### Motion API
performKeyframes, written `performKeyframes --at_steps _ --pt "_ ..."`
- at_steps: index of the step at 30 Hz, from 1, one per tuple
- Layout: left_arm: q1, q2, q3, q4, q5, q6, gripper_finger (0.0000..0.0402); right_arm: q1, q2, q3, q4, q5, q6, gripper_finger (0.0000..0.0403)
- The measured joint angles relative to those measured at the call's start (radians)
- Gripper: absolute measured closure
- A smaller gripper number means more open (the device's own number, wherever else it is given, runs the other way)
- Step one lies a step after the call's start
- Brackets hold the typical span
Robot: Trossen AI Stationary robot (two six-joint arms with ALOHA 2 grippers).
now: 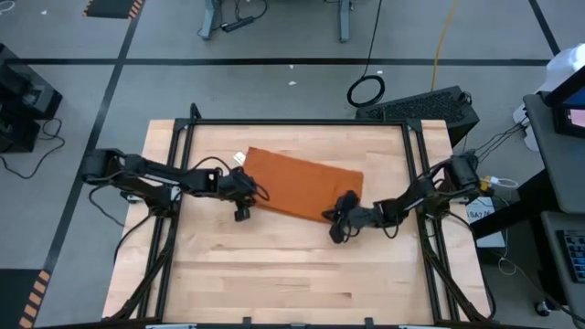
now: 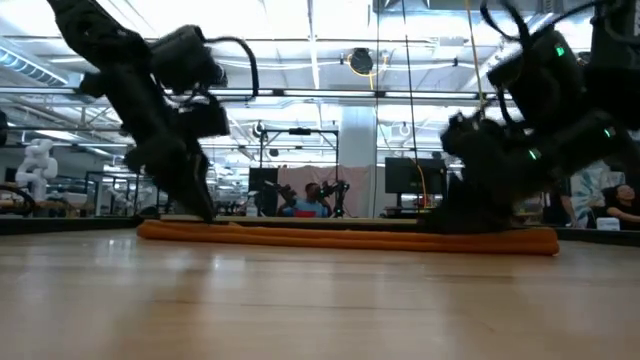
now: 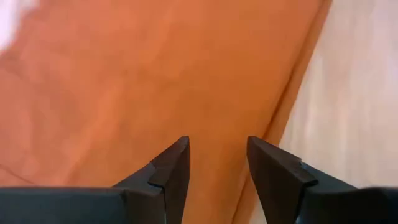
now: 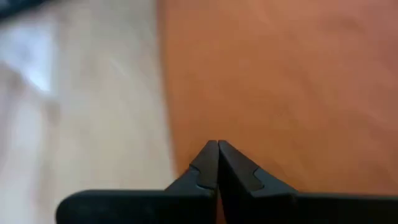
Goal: Roll towel
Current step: Roll the brown towel
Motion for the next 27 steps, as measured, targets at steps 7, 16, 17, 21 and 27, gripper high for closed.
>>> performKeyframes --at_steps 7,16,17,21,27 --pt "-0.037 -0.096 0.001 -0.008 0.005 -0.114 0.0236 -0.017 -0.119 0.084 -0.095 0.01 -0.2 0.0403" --pt "-0.131 -0.015 0.002 -0.004 -0.043 -0.234 0.0236 -0.124 -0.18 0.066 -0.173 0.009 -0.458 0.0403" --pt "-0.131 0.004 0.001 -0.008 -0.067 -0.234 0.0236 -0.136 -0.163 0.056 -0.151 -0.006 -0.443 0.0403" --pt "-0.113 0.082 0.0 -0.007 -0.124 -0.241 0.0236 -0.152 -0.098 0.02 -0.108 -0.045 -0.324 0.0403" --pt "-0.042 0.17 0.005 0.016 -0.21 -0.173 0.0236 -0.1 0.056 0.016 -0.039 -0.015 -0.137 0.0403"
